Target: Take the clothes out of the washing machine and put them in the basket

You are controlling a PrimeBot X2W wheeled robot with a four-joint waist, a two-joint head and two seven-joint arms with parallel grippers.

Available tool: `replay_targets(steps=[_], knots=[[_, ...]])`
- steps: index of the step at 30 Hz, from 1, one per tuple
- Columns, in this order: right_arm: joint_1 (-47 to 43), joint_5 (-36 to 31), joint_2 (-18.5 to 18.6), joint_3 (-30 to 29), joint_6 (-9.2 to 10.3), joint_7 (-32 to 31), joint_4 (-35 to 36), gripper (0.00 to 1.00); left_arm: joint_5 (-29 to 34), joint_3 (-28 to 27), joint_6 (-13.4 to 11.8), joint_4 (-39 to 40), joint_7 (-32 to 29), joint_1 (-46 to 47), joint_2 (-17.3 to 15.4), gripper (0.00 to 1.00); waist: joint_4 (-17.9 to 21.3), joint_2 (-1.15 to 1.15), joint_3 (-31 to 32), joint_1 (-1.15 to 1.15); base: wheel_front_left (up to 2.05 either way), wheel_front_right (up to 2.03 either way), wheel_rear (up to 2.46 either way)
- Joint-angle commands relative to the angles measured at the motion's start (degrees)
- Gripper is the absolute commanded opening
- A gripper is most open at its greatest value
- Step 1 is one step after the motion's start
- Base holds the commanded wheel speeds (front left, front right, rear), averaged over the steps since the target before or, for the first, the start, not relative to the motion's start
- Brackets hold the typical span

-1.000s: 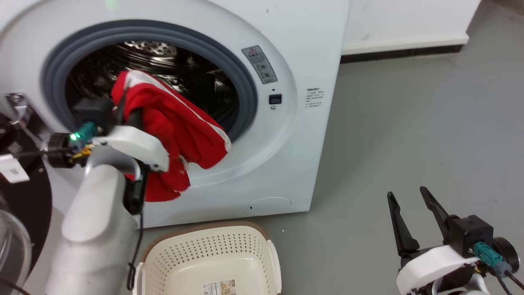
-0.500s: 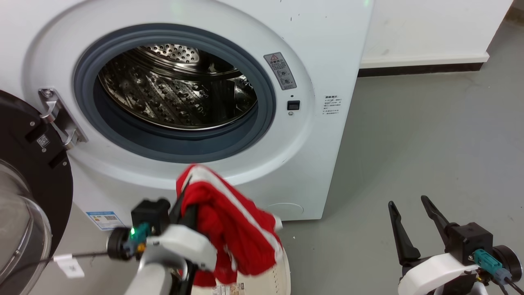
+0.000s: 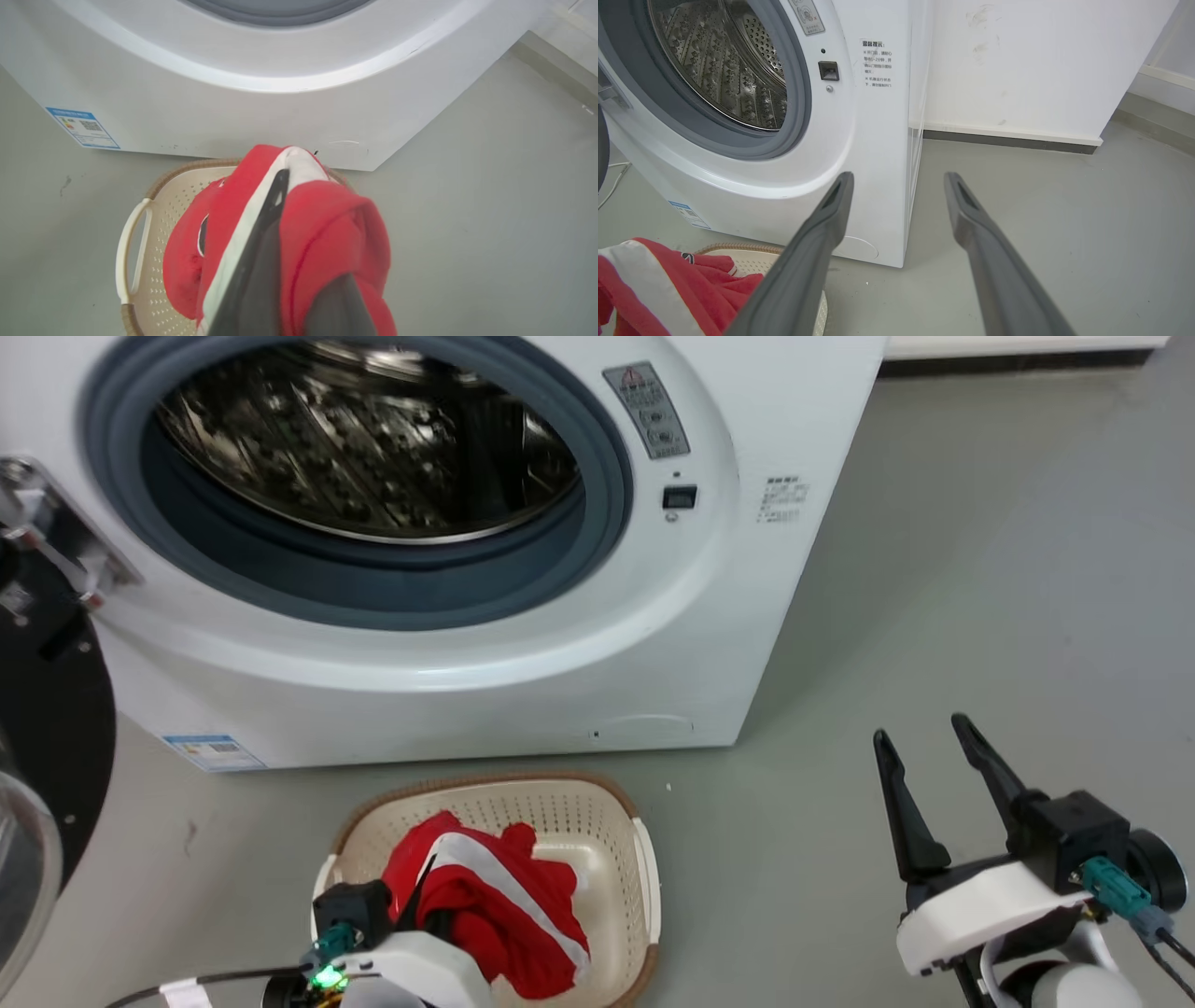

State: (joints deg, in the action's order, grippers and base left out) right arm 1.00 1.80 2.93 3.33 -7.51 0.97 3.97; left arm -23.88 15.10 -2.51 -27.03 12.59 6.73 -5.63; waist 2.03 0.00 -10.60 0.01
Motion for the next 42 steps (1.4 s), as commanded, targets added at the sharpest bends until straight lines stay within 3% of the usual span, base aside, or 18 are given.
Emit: replay_targets(steps=[1, 18, 25, 31, 32, 33, 34, 42], knots=[[1.7, 0.2, -0.1, 0.1, 0.04, 0.5, 0.1, 1.0, -0.4, -0.4, 0.7, -2.5, 0.7, 2.8, 0.1, 0.0, 1.2, 0.0, -5.3, -0.01, 0.0, 0.0, 0.0], [11.7, 0.2, -0.1, 3.4, 0.04, 2.8, 0.2, 1.0, -4.0, -3.2, 5.1, -34.9, 0.7, 24.5, -1.0, 0.0, 6.6, 0.0, -25.9, -0.01, 0.0, 0.0, 0.0], [14.2, 0.9, -0.1, 4.6, 0.04, 4.2, -0.7, 1.0, -5.0, -3.5, 5.7, -43.4, -0.5, 30.4, -2.3, 0.0, 8.9, 0.0, -30.8, -0.01, 0.0, 0.0, 0.0], [14.5, 1.1, -0.1, 4.4, 0.04, 5.1, -2.3, 1.0, -5.3, -3.1, 6.2, -45.4, -0.7, 31.2, -2.4, 0.0, 8.8, 0.0, -30.8, -0.01, 0.0, 0.0, 0.0], [14.5, 1.1, -0.1, 4.4, 0.04, 5.1, -2.7, 1.0, -5.4, -3.2, 6.4, -45.5, -0.4, 31.0, -2.4, 0.07, 8.6, 0.0, -30.3, -0.01, 0.0, 0.0, 0.0], [14.5, 1.0, -0.1, 4.5, 0.04, 5.2, -3.1, 1.0, -5.8, -3.3, 6.5, -45.7, -0.6, 30.6, -2.0, 0.61, 8.4, 0.0, -29.5, -0.01, 0.0, 0.0, 0.0], [14.5, 1.0, -0.1, 4.5, 0.04, 5.5, -3.5, 1.0, -5.7, -3.1, 6.6, -45.9, -0.7, 30.0, -1.8, 1.0, 8.2, 0.0, -28.4, -0.01, 0.0, 0.0, 0.0], [11.7, 0.2, -0.1, 4.0, 0.04, 5.2, -5.7, 1.0, -6.1, -3.1, 7.5, -45.7, 2.2, 25.8, -1.0, 1.0, 5.4, 0.0, -16.5, -0.01, 0.0, 0.0, 0.0]])
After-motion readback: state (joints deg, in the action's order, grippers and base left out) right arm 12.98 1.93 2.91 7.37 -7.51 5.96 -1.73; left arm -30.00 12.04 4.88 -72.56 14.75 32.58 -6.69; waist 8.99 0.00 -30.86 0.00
